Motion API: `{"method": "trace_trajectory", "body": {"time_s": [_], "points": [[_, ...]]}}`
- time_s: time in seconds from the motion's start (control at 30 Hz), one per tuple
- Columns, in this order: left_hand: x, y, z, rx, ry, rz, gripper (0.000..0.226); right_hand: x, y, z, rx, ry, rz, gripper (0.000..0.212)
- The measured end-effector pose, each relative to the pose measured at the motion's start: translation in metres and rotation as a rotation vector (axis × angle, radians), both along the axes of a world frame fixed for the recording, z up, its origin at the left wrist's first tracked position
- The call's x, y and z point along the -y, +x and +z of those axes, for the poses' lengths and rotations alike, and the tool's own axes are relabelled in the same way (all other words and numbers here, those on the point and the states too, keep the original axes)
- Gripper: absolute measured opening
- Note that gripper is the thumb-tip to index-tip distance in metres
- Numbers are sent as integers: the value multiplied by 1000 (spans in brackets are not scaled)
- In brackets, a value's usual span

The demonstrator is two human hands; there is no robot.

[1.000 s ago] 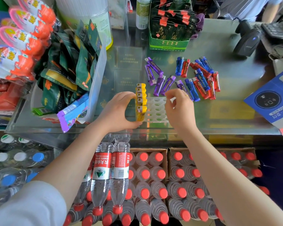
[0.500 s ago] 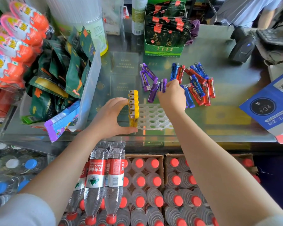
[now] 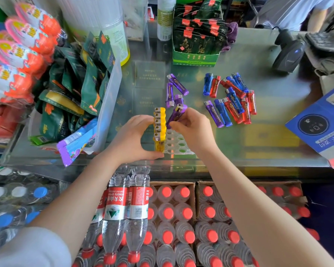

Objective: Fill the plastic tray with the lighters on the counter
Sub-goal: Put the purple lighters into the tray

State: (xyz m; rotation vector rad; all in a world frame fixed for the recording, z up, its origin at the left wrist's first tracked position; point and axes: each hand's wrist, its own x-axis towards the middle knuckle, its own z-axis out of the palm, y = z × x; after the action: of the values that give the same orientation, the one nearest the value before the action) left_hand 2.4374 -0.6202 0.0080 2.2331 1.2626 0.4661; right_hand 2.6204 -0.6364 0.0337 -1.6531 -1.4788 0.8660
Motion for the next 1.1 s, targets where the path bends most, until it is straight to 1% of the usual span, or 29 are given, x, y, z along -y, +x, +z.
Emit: {"method": "trace_trajectory", "body": {"time_s": [0.17,0.3,0.57,0.7,0.8,0.83,0.9,0.93,1.0,1.07,1.1], "points": [[0,0,-1,-11,7,-7,94,-3,-1,1,119,66,23,13],[0,0,-1,8,18,-29,93,-2,1,0,272,86,89,17],[1,0,-2,16,25,-29,88,-5,2,-4,301,115,106,17],[2,1,-2,16,19,-9,86,-2,-2,-9,358,136,73,17],[3,2,-1,17,25,1,84,-2,-6,-4,392,112,127,12],[3,3,-1,15,29,3,85,-3,-5,-2,371,107,139,18],[4,2,-1,8,39,5,85,-7,0,3,293,76,68,36],[4,2,-2,5,43,4,85,-12,3,3,266,57,-1,38],[3,1,-4,-2,44,1,85,-22,8,2,278,11,-113,30],[3,0,-5,-5,37,-5,87,-33,9,-3,346,-37,-134,21],[3,0,-5,-1,37,-7,87,-38,8,-3,371,-63,-126,21]]}}
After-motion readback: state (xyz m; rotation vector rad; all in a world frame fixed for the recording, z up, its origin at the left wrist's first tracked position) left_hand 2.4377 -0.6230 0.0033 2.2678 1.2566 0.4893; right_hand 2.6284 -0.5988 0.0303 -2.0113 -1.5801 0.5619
